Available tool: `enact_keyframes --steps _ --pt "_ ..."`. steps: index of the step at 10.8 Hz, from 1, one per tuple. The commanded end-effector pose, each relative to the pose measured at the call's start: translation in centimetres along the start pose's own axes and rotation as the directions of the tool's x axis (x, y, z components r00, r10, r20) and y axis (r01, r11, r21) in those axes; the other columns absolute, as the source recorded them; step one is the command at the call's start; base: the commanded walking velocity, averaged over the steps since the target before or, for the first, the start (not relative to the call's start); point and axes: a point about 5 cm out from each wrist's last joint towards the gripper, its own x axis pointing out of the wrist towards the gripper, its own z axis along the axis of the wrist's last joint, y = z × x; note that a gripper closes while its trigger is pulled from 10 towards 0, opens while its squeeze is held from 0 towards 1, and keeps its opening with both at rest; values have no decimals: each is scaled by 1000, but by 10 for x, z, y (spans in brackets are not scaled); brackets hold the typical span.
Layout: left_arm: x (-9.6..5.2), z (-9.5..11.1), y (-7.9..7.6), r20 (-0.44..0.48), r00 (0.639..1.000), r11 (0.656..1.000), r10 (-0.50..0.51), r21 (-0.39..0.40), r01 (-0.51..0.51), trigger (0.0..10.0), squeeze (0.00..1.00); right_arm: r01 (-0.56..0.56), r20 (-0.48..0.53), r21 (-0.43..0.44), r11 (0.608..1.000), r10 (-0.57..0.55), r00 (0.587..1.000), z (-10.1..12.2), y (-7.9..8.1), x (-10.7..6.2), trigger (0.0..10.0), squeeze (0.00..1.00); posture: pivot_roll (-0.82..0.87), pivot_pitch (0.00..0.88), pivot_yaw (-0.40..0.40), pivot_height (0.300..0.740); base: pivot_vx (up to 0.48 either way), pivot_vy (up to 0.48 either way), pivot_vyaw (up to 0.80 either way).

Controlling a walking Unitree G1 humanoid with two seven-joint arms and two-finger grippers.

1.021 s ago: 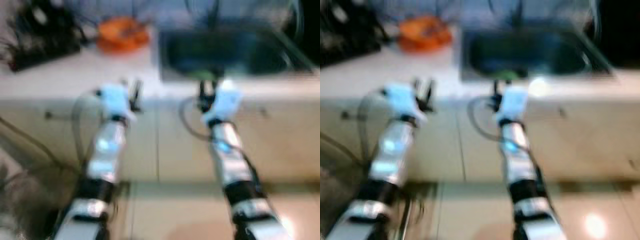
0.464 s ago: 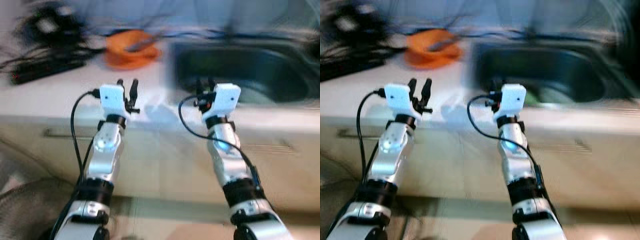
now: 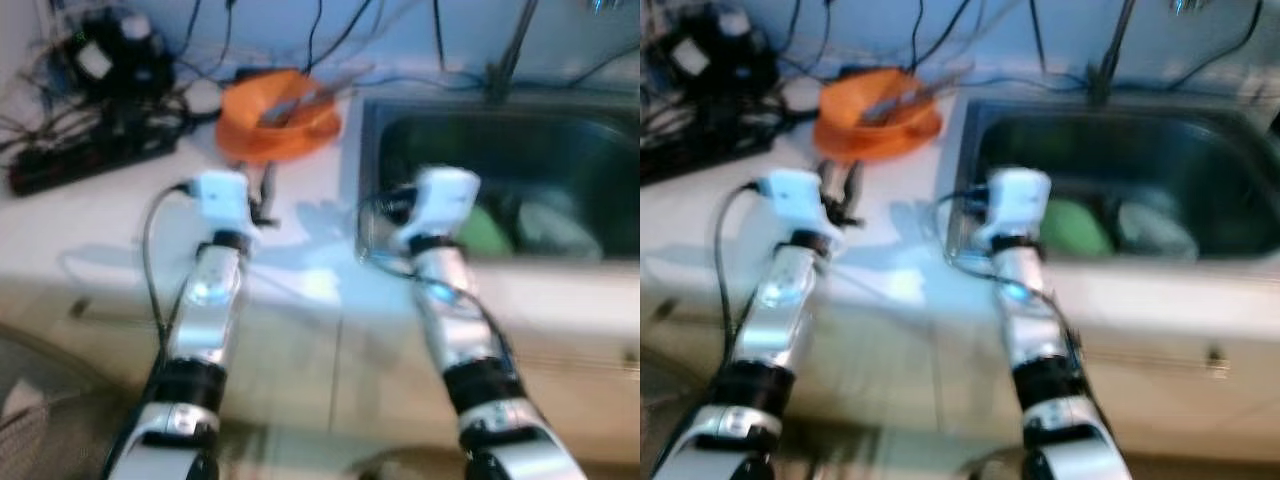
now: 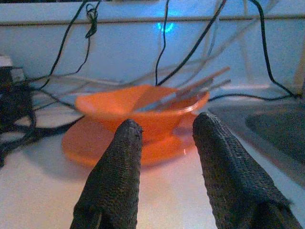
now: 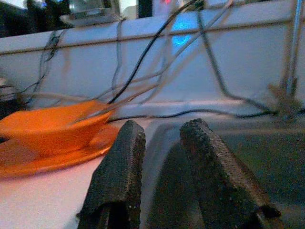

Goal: Kitchen organization

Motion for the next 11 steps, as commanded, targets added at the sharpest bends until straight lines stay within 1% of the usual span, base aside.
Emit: enact_keyframes --steps 1,3,5,7,8,10,11 --pt "1 4 9 8 1000 1000 21 11 -21 10000 0 -22 21 24 999 22 1000 5 10 2 10000 0 22 46 35 740 469 0 0" --pt "1 5 5 16 1000 1000 -2 5 2 10000 0 -17 18 32 999 17 1000 4 9 2 10000 0 21 46 36 740 407 0 0" --pt "1 6 0 25 999 999 -40 -1 40 10000 0 -13 16 33 999 13 1000 4 8 3 10000 0 20 46 36 740 0 0 0" --pt "1 10 -3 5 994 993 -107 -39 107 10000 0 -11 16 34 999 11 1000 4 8 3 10000 0 23 47 35 740 0 0 0" --pt "2 13 -3 -27 986 985 -166 -55 164 10000 0 -13 15 35 999 12 1000 4 9 3 10000 0 29 46 37 740 0 0 0" --pt "6 20 -4 -112 948 954 -298 -52 294 10000 0 -16 13 36 999 16 1000 3 10 3 10000 0 33 38 39 740 0 0 0" --pt "9 21 -1 -203 922 943 -329 -16 333 10000 0 -16 11 36 999 16 1000 2 10 2 10000 0 37 33 41 740 0 0 0"
